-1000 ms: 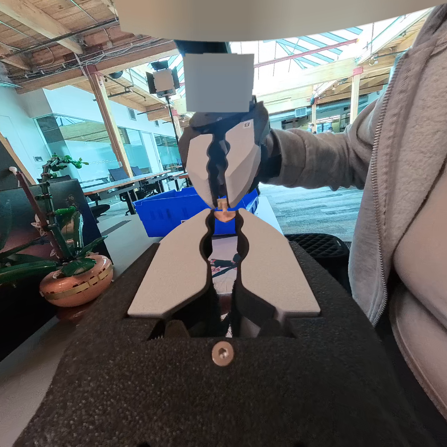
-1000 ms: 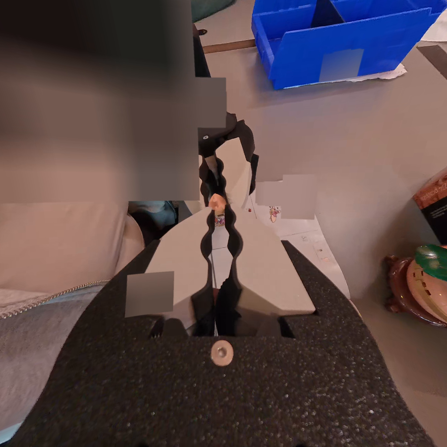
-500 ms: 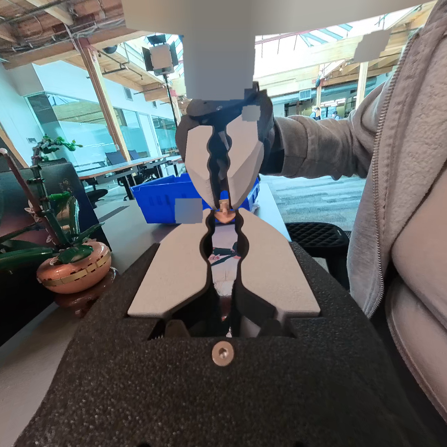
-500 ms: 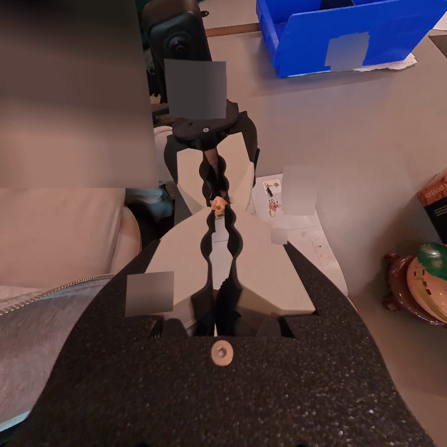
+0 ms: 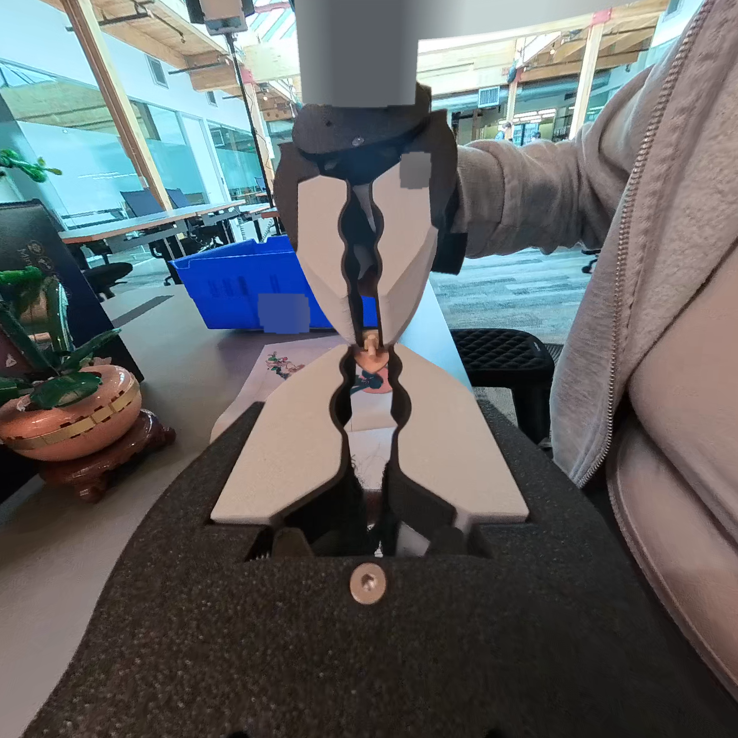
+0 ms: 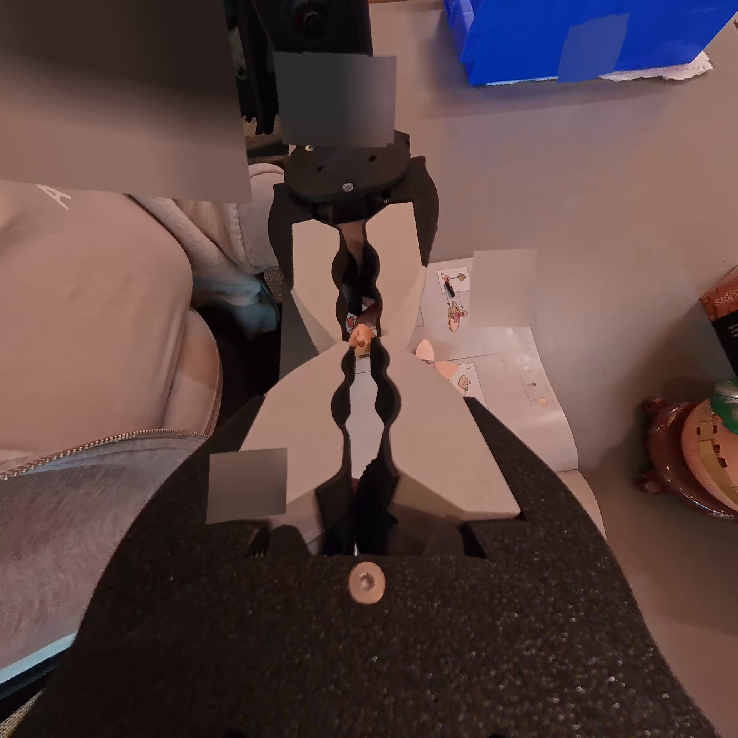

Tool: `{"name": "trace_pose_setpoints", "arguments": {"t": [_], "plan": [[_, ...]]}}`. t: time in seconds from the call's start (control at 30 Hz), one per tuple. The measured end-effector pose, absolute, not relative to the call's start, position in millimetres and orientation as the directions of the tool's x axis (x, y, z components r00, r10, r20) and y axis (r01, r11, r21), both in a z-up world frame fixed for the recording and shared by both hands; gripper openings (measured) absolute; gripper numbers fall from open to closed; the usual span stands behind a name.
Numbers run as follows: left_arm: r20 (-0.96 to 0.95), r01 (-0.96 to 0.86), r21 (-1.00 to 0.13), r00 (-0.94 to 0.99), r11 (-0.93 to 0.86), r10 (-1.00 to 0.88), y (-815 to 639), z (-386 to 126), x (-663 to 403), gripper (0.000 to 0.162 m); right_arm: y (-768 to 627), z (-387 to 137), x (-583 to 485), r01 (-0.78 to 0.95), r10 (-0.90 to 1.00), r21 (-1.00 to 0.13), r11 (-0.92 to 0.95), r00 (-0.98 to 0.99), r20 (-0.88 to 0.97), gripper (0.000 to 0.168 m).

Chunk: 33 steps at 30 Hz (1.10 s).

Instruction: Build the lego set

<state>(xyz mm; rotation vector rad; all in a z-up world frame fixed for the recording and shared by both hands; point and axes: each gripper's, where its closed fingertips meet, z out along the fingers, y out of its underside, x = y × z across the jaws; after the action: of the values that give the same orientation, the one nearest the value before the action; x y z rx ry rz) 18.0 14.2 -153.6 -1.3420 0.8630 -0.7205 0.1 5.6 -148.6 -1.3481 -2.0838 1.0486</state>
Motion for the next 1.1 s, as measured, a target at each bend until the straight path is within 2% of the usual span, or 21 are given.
{"name": "trace_pose_setpoints", "arguments": {"t": [0.37, 0.5, 0.63, 1.1], "plan": [[-0.099, -0.052, -0.995, 0.491, 0.084, -0.865, 12, -157, 22, 0.015, 4, -150, 3, 0.548, 0.894, -0.791, 0.273, -0.448, -0.002, 0.007], [-0.095, -0.033, -0.995, 0.497, 0.091, -0.863, 12, -154, 21, 0.015, 3, -148, 1, 0.528, 0.897, -0.814, 0.241, -0.441, -0.020, 0.007], [-0.076, 0.001, -0.996, 0.482, 0.088, -0.873, 10, -148, 22, 0.015, 2, -141, 2, 0.511, 0.890, -0.852, 0.114, -0.434, -0.141, 0.007], [-0.098, -0.022, -0.995, 0.492, 0.100, -0.865, 11, -150, 20, 0.015, 5, -140, 1, 0.508, 0.902, -0.850, 0.144, -0.420, -0.099, 0.007]]}}
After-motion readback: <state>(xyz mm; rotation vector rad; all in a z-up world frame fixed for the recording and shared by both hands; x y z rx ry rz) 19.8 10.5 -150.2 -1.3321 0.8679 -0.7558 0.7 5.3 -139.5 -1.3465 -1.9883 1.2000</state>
